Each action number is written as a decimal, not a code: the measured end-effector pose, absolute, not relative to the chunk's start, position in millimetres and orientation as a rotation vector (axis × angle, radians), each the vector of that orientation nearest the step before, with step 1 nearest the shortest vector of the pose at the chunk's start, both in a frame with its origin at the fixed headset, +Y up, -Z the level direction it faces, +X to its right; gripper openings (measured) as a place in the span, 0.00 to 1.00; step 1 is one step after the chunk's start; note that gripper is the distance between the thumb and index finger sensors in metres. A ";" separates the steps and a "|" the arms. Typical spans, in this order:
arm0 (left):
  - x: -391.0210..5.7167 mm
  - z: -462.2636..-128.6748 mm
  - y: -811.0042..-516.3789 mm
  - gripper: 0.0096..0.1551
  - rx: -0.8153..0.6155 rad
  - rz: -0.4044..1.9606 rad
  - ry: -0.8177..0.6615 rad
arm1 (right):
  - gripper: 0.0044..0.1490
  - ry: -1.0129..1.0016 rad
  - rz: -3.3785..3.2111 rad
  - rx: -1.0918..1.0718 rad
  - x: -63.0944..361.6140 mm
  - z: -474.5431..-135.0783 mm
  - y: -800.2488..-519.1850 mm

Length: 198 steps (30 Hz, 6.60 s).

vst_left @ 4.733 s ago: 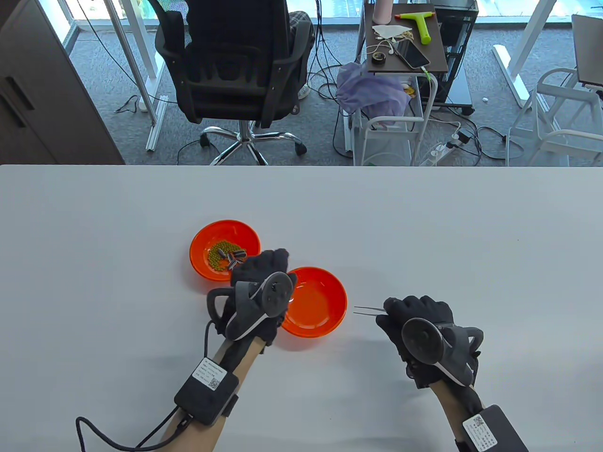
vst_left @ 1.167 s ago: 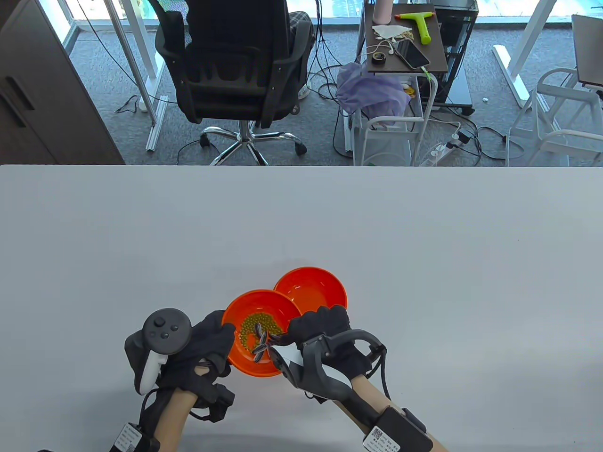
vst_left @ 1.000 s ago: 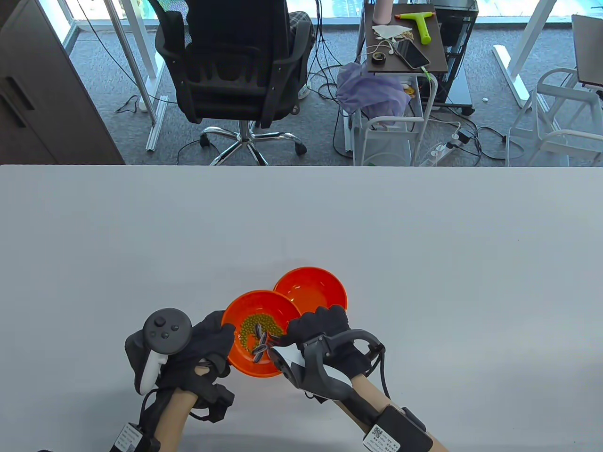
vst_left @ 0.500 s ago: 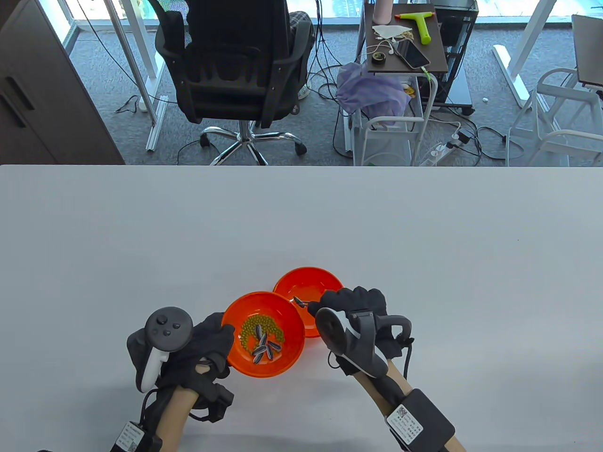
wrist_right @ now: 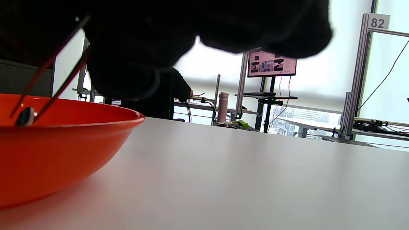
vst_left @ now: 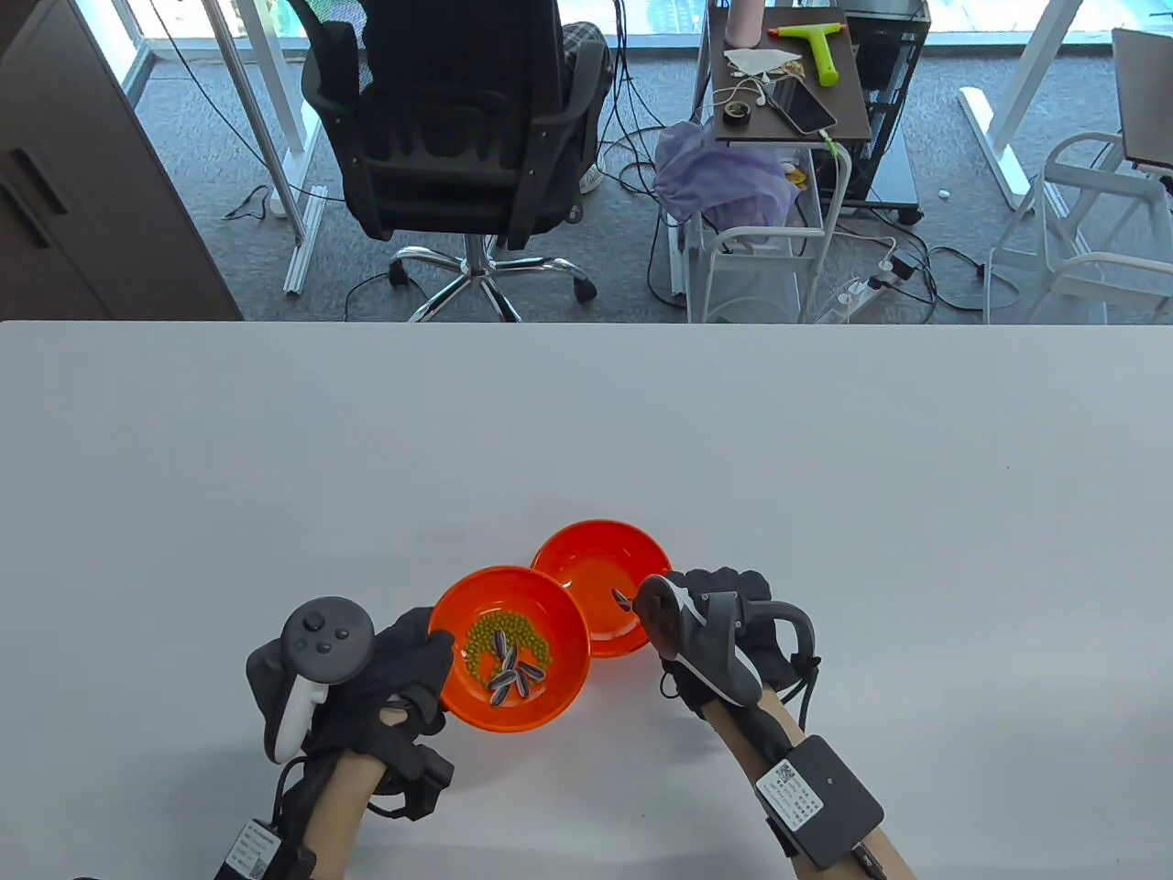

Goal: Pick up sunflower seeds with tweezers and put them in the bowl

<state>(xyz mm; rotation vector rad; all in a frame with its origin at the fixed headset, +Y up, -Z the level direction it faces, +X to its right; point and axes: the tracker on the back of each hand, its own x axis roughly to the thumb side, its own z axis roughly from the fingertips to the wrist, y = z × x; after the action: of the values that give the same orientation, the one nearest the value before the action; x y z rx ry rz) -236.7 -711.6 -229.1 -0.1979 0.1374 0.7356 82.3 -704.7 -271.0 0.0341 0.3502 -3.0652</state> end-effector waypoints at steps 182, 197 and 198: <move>-233.8 -230.1 -714.8 0.29 -0.196 0.731 0.145 | 0.24 0.500 -3.147 -0.077 79.2 -262.3 -693.3; -233.7 -230.0 -714.4 0.29 -0.196 0.732 0.144 | 0.27 0.372 -3.063 -0.115 72.8 -264.4 -702.4; -233.8 -230.0 -714.4 0.29 -0.195 0.732 0.145 | 0.28 0.384 -3.065 -0.117 72.8 -263.8 -701.4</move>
<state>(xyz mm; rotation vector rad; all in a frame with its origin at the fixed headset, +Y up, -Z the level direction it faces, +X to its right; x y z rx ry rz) -233.8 -714.4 -230.0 -0.1950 0.1447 0.7318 72.8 -701.4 -263.8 -0.1168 0.3842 -3.0650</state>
